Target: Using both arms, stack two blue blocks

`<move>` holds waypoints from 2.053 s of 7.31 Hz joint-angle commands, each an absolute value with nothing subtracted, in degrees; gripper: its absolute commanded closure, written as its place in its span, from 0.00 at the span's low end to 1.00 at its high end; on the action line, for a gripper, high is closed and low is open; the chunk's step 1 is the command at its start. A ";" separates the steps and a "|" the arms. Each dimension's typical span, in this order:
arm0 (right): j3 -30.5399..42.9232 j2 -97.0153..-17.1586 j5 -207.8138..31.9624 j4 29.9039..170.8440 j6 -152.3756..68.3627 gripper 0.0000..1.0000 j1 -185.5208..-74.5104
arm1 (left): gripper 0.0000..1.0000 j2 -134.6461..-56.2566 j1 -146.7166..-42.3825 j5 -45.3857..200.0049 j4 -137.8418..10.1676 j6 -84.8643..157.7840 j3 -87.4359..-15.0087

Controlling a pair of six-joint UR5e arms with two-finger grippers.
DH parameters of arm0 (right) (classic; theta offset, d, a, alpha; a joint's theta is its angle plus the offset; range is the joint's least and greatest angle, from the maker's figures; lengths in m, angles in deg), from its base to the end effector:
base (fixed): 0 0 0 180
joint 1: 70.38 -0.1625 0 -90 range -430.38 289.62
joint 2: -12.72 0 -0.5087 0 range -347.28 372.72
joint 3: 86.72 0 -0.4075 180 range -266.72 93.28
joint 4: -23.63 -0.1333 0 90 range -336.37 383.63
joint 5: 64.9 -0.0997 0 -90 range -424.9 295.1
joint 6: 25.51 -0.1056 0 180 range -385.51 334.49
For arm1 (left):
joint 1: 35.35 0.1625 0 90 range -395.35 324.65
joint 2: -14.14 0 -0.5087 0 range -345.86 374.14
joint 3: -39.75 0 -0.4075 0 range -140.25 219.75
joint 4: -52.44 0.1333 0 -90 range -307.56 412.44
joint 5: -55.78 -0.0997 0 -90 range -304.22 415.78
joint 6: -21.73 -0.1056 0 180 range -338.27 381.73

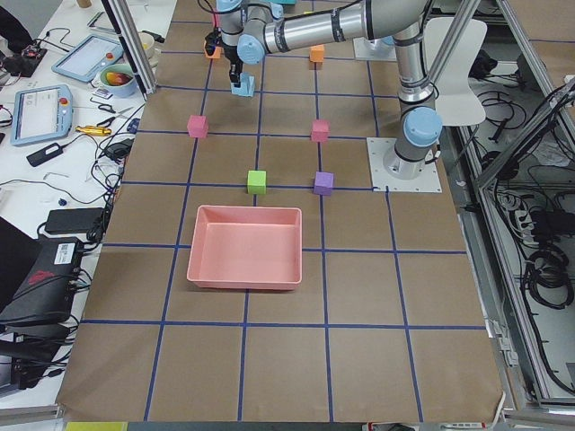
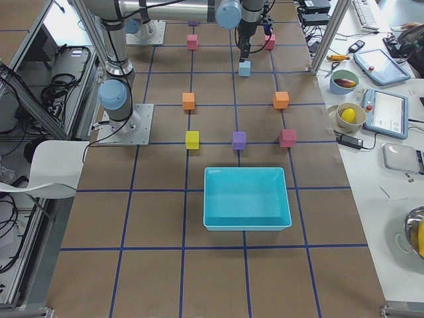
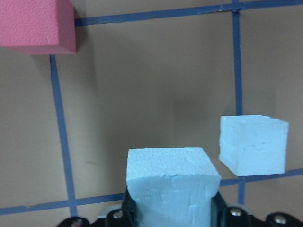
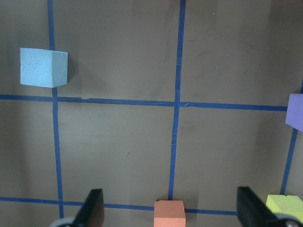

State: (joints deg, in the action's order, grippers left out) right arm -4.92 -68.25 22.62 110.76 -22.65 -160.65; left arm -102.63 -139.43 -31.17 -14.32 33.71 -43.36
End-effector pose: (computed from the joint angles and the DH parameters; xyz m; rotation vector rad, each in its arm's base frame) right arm 0.1406 -0.5793 0.5473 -0.0824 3.0942 0.0984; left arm -0.3094 -0.6627 0.3787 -0.0588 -3.0752 0.0694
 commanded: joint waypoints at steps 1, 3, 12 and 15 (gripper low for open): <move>-3.67 -69.63 22.90 110.64 -22.77 0.00 -160.65 | 0.53 -106.16 -143.45 -30.89 -8.94 42.61 -43.13; -3.04 -70.94 23.60 110.82 -23.04 0.00 -161.00 | 0.52 -107.93 -144.60 -30.88 -6.28 43.70 -42.78; -3.04 -72.01 26.68 110.29 -22.96 0.00 -161.00 | 0.00 -100.67 -139.96 -30.80 -24.38 42.13 -35.79; -3.04 -72.00 26.68 110.29 -22.87 0.00 -161.00 | 0.00 -92.14 -134.60 -29.93 -41.93 38.08 -31.44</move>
